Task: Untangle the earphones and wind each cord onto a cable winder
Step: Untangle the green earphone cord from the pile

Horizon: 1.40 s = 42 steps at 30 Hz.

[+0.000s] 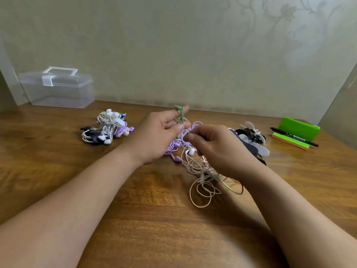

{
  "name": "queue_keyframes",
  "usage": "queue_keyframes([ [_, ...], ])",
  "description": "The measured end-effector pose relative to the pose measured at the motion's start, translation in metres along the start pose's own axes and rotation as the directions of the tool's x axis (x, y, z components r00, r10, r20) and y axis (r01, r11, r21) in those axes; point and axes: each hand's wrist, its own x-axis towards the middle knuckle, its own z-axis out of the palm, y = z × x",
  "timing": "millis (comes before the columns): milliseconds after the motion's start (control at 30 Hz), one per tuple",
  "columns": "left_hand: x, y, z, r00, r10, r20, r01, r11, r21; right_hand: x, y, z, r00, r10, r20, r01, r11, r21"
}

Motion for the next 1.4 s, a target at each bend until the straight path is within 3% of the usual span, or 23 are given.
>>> queue_keyframes([
  [133,-0.005,0.001,0.0,0.996,0.043,0.083,-0.068,0.944,0.323,-0.004,-0.003,-0.006,0.997,-0.05,-0.057,0.049,0.999,-0.014],
  [233,-0.008,0.01,-0.002,0.983,0.022,0.185,-0.095,0.914,0.395,-0.004,-0.005,-0.018,0.991,-0.033,-0.126,0.042,0.997,0.067],
  [333,-0.008,0.009,-0.002,0.957,-0.008,0.288,-0.093,0.938,0.334,-0.005,-0.004,-0.026,0.992,-0.026,-0.127,0.049,0.982,0.182],
  [500,-0.009,0.016,-0.005,0.92,-0.062,0.387,-0.036,0.97,0.242,-0.007,-0.002,-0.03,0.992,-0.12,-0.024,0.123,0.964,0.236],
  [633,-0.014,0.024,-0.009,0.857,-0.031,0.514,-0.072,0.981,0.179,-0.002,0.001,-0.03,0.993,-0.117,-0.009,0.114,0.943,0.312],
  [767,-0.019,0.04,-0.014,0.81,0.058,0.583,0.082,0.974,-0.21,0.004,0.011,-0.032,0.998,-0.024,0.052,-0.018,0.723,0.691],
  [867,-0.018,0.039,-0.015,0.861,0.114,0.495,0.144,0.879,-0.454,0.006,0.02,-0.021,0.995,-0.025,0.095,-0.044,0.749,0.661],
  [1000,-0.01,0.027,-0.01,0.965,-0.044,0.259,0.187,0.808,-0.559,0.001,0.012,-0.001,0.988,-0.11,0.11,0.04,0.862,0.504],
  [1133,-0.008,0.03,-0.003,0.991,-0.13,0.042,0.133,0.852,-0.507,0.001,0.002,0.007,0.99,-0.097,0.105,0.055,0.937,0.344],
  [1233,-0.004,0.026,-0.002,0.989,-0.118,-0.092,0.077,0.928,-0.366,-0.001,0.003,0.008,0.995,-0.042,0.094,0.019,0.971,0.239],
  [1400,0.003,0.0,-0.004,0.99,-0.036,-0.135,0.028,0.998,-0.059,-0.004,-0.002,0.005,0.986,-0.162,0.025,0.162,0.987,0.013],
])
